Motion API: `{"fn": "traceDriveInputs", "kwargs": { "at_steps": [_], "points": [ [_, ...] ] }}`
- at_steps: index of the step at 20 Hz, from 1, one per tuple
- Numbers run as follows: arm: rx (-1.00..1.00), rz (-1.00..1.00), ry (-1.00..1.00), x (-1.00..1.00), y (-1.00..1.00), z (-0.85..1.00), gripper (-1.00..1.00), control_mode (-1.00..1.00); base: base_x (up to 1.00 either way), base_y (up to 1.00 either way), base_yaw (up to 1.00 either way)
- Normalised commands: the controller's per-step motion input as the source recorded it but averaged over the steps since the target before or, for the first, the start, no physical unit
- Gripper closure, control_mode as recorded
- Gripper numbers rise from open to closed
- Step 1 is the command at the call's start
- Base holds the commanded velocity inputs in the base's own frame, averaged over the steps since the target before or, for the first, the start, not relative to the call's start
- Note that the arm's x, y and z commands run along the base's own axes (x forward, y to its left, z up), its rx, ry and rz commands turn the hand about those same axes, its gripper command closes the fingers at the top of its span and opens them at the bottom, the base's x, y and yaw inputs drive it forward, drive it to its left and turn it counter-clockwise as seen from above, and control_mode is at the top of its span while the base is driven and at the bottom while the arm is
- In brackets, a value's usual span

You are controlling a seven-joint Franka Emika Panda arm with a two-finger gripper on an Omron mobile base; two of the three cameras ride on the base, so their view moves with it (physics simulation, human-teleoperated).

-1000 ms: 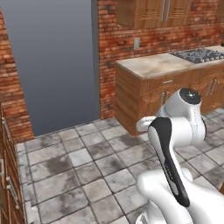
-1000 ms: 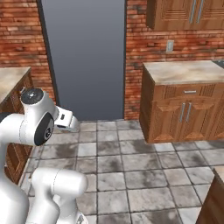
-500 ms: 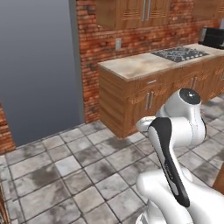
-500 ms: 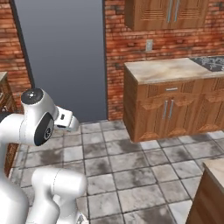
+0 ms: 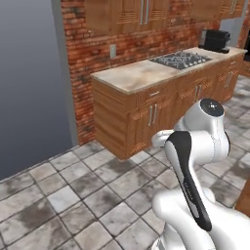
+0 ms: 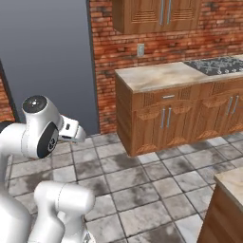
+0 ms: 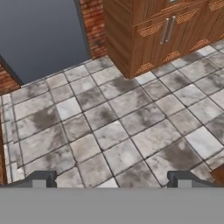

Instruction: Pick the avocado and bread from the counter and place them on the plate. Then pick the jam from the cabinet and place it next to the plate. Lastly close the cabinet door.

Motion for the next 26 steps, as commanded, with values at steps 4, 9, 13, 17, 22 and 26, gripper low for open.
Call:
{"fn": "traceDriveInputs", "kwargs": {
  "at_steps": [4,9,13,17,22,26],
  "points": [
    [0.00,0.00,0.00,0.00,0.00,0.00,-1.00,1.00,0.47,0.00,-0.27],
    [0.00,0.00,0.00,0.00,0.00,0.00,-1.00,1.00,0.47,0.08,-0.30],
    [0.00,0.00,0.00,0.00,0.00,0.00,-1.00,1.00,0.44,0.16,-0.32],
    [0.00,0.00,0.00,0.00,0.00,0.00,-1.00,1.00,0.44,0.18,-0.32],
    [0.00,0.00,0.00,0.00,0.00,0.00,-1.00,1.00,0.39,0.17,-0.31],
    [0.00,0.00,0.00,0.00,0.00,0.00,-1.00,1.00,0.40,0.17,-0.30]
  ]
}}
